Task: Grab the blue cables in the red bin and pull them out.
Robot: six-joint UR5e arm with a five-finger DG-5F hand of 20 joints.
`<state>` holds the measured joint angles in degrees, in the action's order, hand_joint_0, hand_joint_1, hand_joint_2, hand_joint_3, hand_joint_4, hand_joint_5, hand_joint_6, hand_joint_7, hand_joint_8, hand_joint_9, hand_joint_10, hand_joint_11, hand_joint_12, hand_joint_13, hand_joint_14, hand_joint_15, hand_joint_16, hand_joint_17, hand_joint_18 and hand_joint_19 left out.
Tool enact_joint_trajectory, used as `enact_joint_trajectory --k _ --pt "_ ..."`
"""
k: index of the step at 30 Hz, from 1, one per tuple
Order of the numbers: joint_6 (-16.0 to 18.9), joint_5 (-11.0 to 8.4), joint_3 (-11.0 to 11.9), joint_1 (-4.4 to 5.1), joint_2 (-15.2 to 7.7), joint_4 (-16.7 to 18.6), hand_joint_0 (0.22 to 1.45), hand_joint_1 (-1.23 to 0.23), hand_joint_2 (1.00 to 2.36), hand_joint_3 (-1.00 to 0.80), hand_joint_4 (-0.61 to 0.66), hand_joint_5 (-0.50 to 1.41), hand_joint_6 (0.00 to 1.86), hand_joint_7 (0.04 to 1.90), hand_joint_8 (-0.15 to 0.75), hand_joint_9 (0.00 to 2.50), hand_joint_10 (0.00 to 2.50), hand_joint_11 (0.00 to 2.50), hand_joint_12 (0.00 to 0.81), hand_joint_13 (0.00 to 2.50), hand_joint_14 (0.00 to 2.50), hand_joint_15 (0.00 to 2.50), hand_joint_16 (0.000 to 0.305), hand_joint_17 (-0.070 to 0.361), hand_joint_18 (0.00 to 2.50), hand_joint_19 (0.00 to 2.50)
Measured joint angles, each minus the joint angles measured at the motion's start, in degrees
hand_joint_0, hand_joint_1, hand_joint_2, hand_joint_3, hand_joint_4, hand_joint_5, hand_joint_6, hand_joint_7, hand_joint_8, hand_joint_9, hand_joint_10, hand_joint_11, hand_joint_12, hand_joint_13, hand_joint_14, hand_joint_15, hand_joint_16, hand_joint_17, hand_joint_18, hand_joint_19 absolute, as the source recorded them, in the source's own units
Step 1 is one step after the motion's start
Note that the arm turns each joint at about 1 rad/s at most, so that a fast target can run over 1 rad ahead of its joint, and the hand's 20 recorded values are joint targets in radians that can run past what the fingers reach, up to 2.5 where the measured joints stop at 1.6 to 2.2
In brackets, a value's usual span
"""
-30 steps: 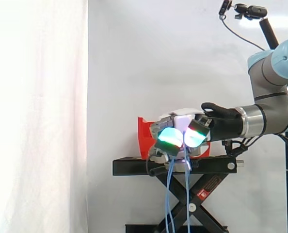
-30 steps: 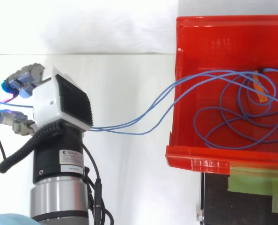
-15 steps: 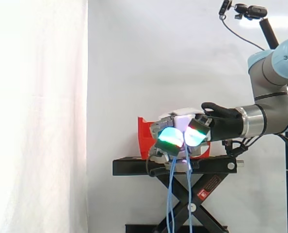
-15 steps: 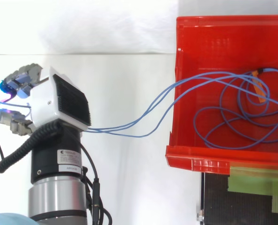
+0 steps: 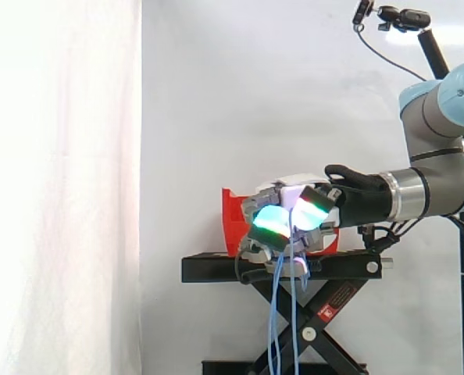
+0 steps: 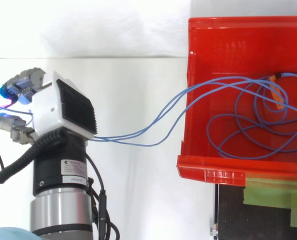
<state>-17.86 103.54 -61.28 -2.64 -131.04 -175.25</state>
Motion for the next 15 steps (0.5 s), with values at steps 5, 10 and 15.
enact_joint_trajectory --k 5,10,15 --pt "-0.24 0.00 0.00 0.00 0.00 0.00 0.76 -0.76 1.00 -1.00 0.11 0.50 1.05 0.38 0.282 0.84 0.01 1.23 0.326 0.86 2.25 0.95 0.047 0.106 0.99 1.23" --pt "-0.69 0.12 -0.01 0.07 0.00 0.00 0.76 -0.76 1.00 -1.00 0.12 0.50 1.04 0.38 0.281 0.84 0.01 1.22 0.322 0.86 2.25 0.94 0.048 0.107 0.99 1.23" --pt "-1.15 0.46 0.00 0.30 0.03 0.04 0.77 -0.75 1.00 -1.00 0.12 0.52 1.01 0.40 0.282 0.85 0.01 1.21 0.328 0.86 2.24 0.96 0.048 0.107 0.98 1.23"
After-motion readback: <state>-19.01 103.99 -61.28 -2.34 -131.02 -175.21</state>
